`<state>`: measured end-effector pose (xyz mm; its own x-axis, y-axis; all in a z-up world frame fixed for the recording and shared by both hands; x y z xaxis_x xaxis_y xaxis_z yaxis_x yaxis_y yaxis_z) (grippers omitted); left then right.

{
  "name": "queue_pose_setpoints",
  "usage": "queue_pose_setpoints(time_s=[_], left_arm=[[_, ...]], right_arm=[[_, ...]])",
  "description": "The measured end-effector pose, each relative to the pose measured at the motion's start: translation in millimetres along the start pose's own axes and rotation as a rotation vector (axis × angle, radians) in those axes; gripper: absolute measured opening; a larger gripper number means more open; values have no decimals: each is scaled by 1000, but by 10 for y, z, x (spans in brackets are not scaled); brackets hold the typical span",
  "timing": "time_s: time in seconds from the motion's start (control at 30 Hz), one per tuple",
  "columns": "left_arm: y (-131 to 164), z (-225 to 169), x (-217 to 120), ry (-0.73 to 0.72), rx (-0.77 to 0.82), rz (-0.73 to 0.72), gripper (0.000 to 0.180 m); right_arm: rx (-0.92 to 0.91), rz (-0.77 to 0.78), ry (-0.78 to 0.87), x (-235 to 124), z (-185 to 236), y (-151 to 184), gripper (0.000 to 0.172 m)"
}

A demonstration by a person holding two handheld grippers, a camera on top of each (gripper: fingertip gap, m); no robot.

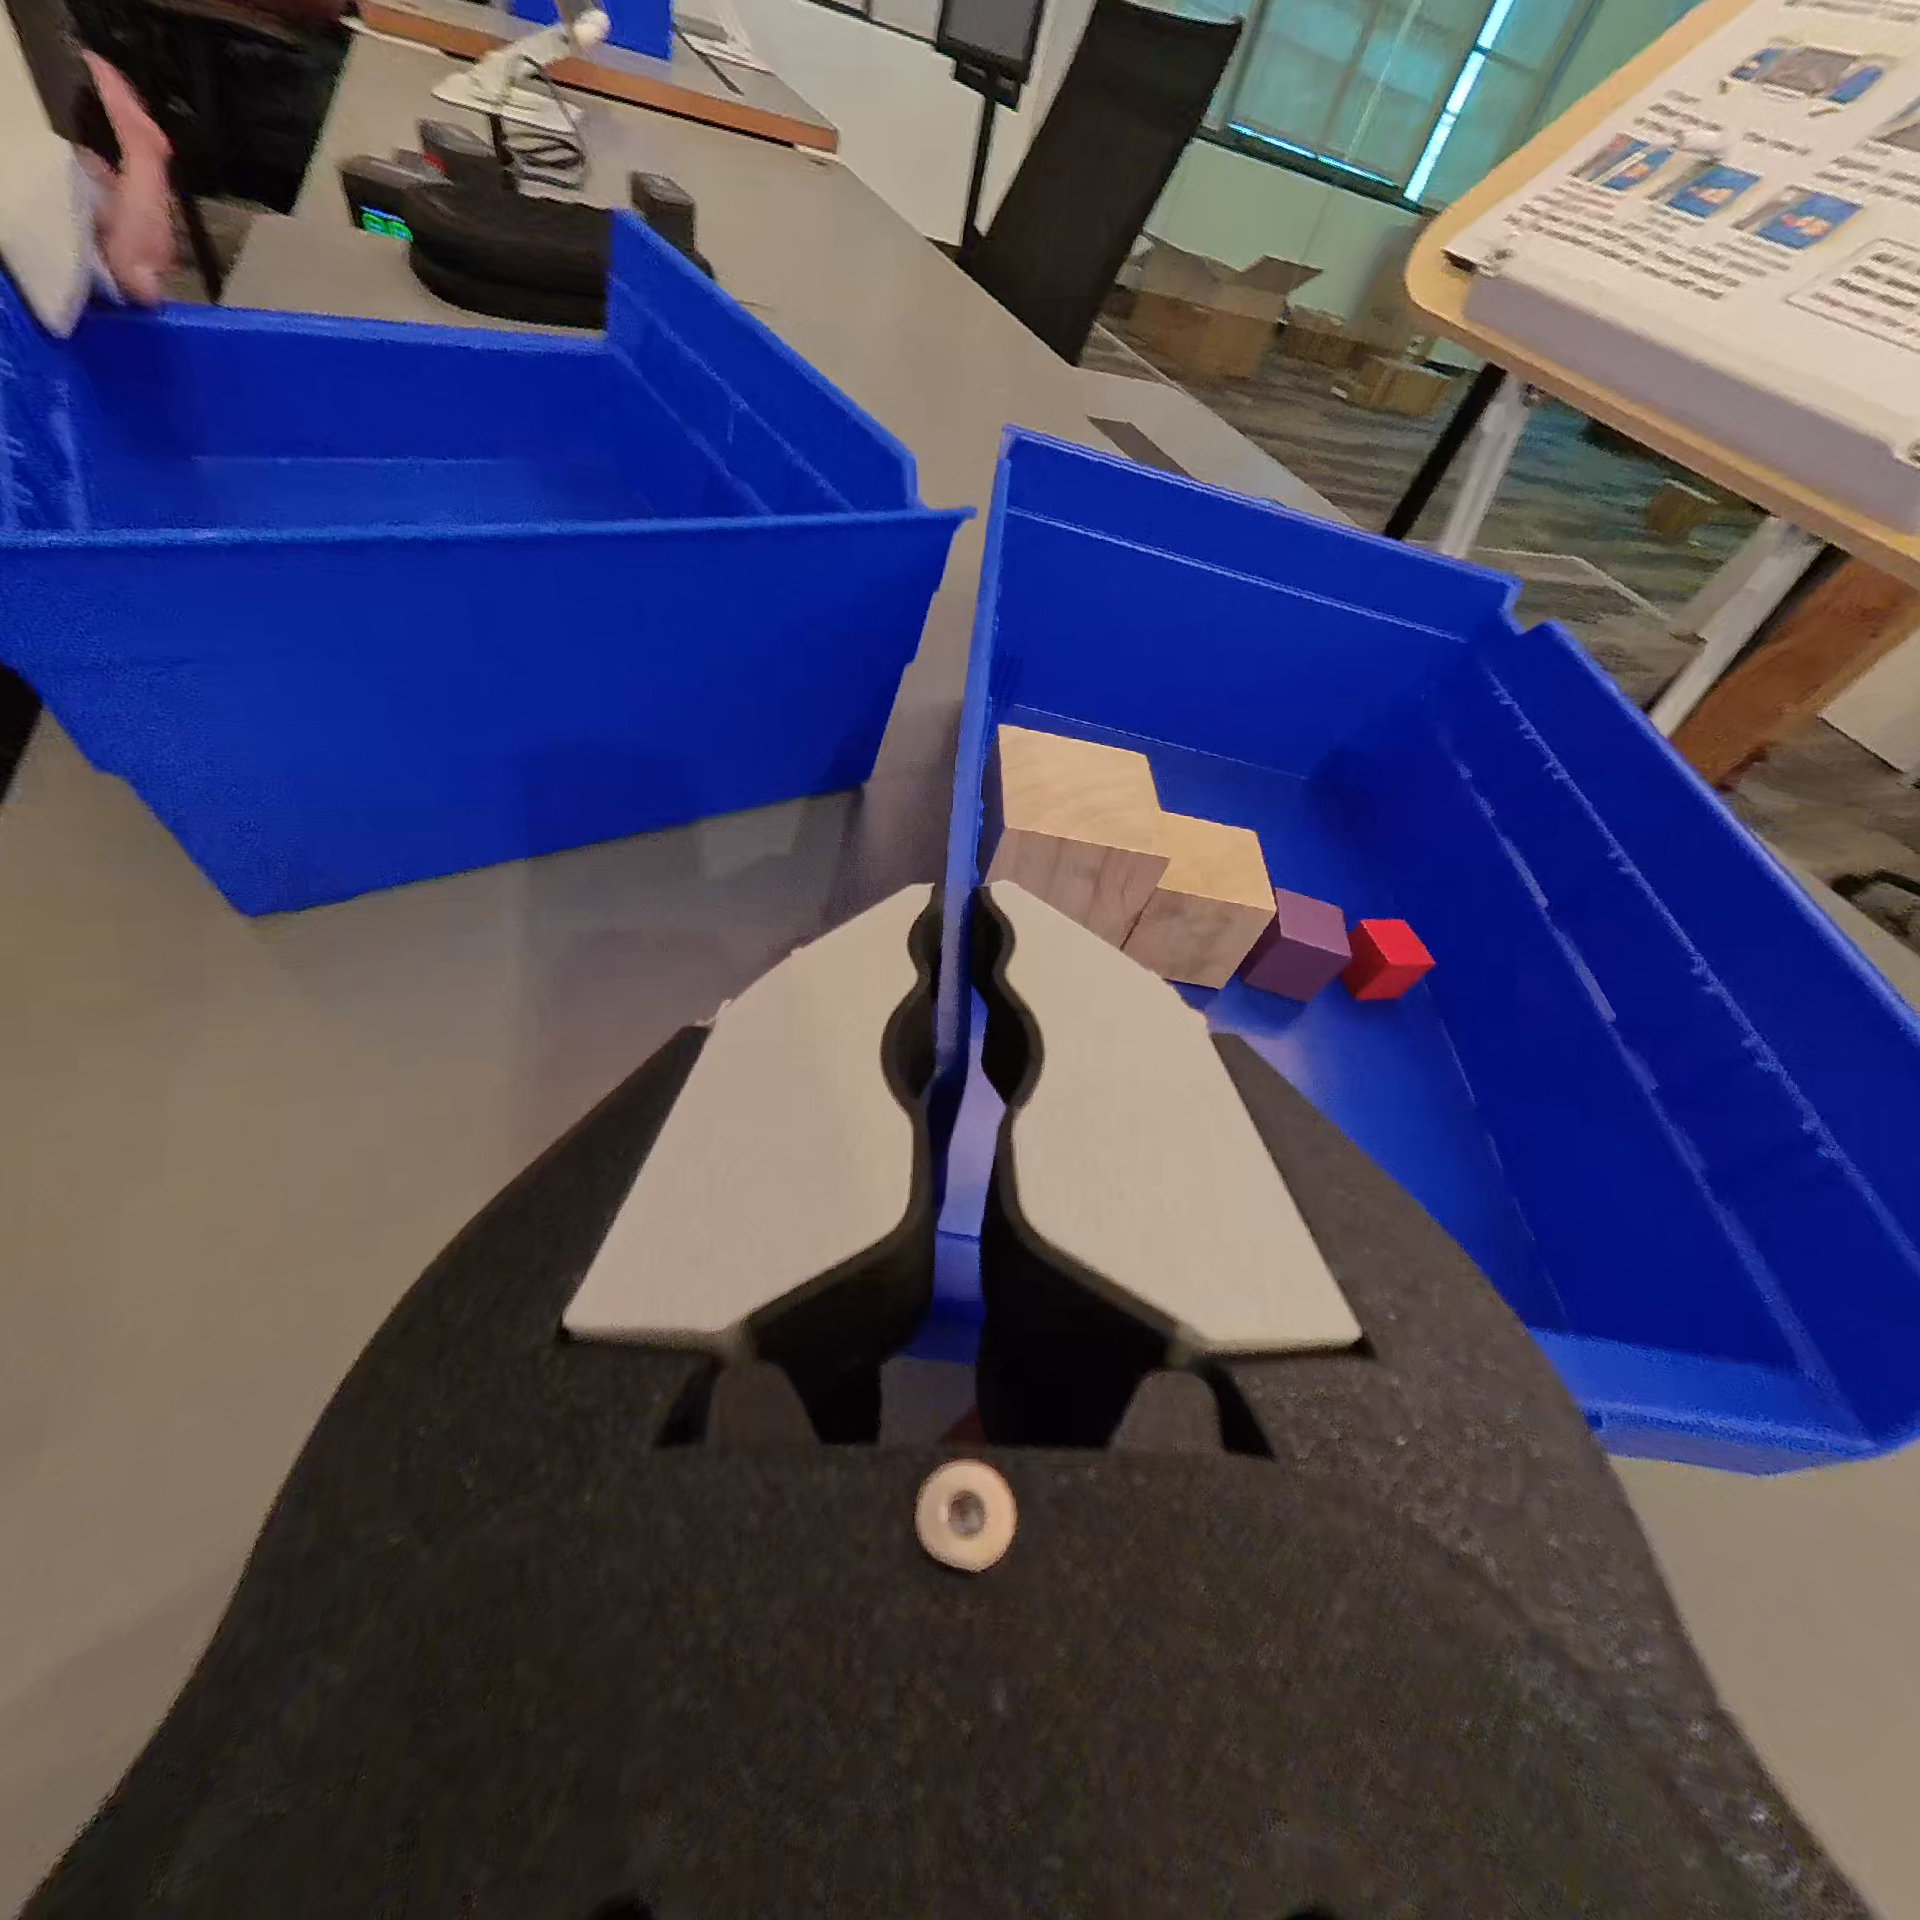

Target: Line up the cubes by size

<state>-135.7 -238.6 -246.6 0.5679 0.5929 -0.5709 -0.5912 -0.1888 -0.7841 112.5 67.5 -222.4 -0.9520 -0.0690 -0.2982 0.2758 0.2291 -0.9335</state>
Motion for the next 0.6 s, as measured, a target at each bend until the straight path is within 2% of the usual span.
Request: queue_pose_setpoints(time_s=[0.2,0.6], left_arm=[[-42,-57,30,98,47,-13,5],[-245,-40,322,179,114,-44,5]], right_arm=[[-28,1,-103,174,56,-71,4],[-26,-20,-379,725,-232,-183,5]])
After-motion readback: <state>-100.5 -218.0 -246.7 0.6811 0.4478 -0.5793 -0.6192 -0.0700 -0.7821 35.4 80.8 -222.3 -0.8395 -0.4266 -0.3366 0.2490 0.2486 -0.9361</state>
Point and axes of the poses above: each gripper's, where its closed fingertips meet, x out along the fingers, y out of its underside, z = x × y across the jaws, the point moved 3 cm from there along -x, back along the fingers, and after that the axes turned 7 degrees about -y, right-handed, at the moved point
